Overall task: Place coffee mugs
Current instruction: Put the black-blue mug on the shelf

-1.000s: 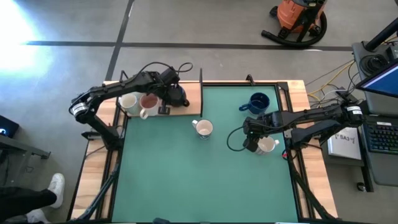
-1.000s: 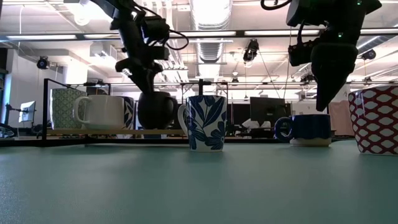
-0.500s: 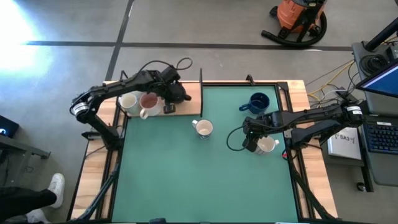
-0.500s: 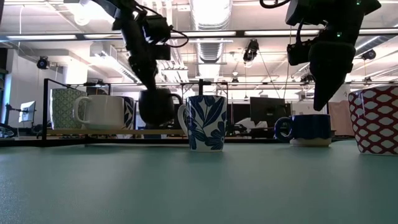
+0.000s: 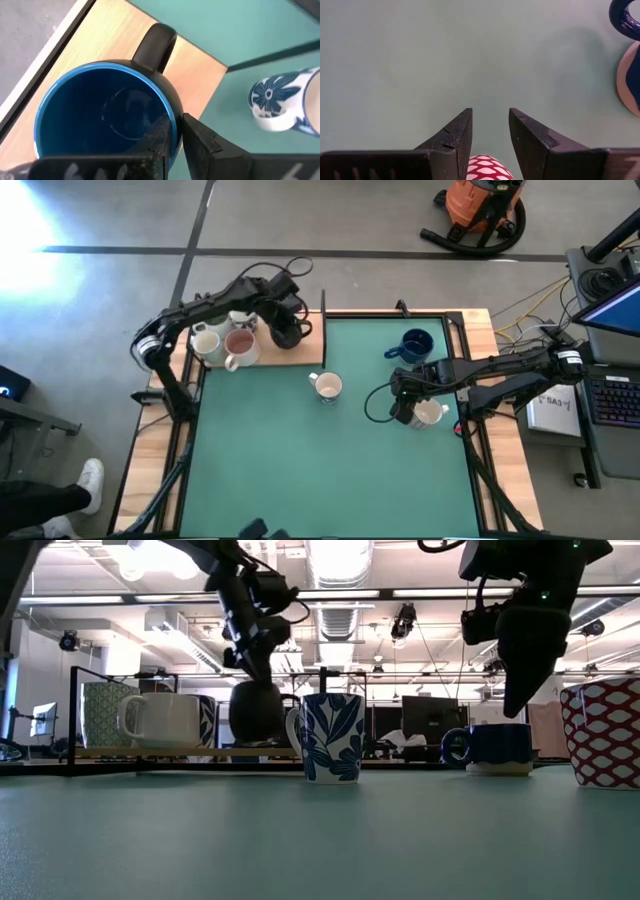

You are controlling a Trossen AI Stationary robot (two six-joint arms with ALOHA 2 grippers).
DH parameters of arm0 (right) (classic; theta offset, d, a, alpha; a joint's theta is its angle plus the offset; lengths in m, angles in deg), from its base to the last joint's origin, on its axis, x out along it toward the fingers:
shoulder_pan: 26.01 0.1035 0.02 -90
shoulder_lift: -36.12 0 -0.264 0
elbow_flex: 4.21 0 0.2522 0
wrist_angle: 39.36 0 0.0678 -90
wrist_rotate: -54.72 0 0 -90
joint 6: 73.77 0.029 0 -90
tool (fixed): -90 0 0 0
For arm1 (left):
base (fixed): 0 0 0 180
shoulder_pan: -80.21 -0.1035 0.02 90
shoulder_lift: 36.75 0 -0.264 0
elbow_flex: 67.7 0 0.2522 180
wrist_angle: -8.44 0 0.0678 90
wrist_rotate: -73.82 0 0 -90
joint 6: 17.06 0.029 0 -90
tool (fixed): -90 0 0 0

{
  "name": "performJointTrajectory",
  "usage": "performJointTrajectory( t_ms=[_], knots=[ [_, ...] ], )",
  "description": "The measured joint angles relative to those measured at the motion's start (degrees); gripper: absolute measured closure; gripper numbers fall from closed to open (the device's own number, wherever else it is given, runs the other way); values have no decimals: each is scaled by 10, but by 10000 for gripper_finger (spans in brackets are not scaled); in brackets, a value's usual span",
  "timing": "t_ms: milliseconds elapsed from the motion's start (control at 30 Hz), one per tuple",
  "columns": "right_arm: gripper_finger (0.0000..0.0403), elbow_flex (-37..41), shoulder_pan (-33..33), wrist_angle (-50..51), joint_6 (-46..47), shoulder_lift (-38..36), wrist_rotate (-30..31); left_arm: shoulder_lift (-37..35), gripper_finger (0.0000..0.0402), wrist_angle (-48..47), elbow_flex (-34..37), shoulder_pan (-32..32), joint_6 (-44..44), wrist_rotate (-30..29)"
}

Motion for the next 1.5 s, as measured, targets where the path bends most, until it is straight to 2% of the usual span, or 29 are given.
performJointTrajectory(
  t_ms=[233,533,933,1033,1200,1333,1500],
  knots=[
    [284,0,0,-8,0,0,0,57,370,-31,-75,0,1,2],
    [284,0,0,-9,0,0,0,60,363,9,-75,-3,-22,0],
    [284,0,0,-10,0,0,0,56,303,14,-74,-2,8,0],
    [284,0,0,-10,0,0,0,46,301,7,-74,-2,44,6],
    [284,0,0,-11,0,0,0,31,301,-57,-74,-1,164,30],
    [284,0,0,-11,0,0,0,28,301,-100,-74,-1,257,29],
    [284,0,0,-11,0,0,0,29,301,-92,-73,-2,359,3]
  ],
)
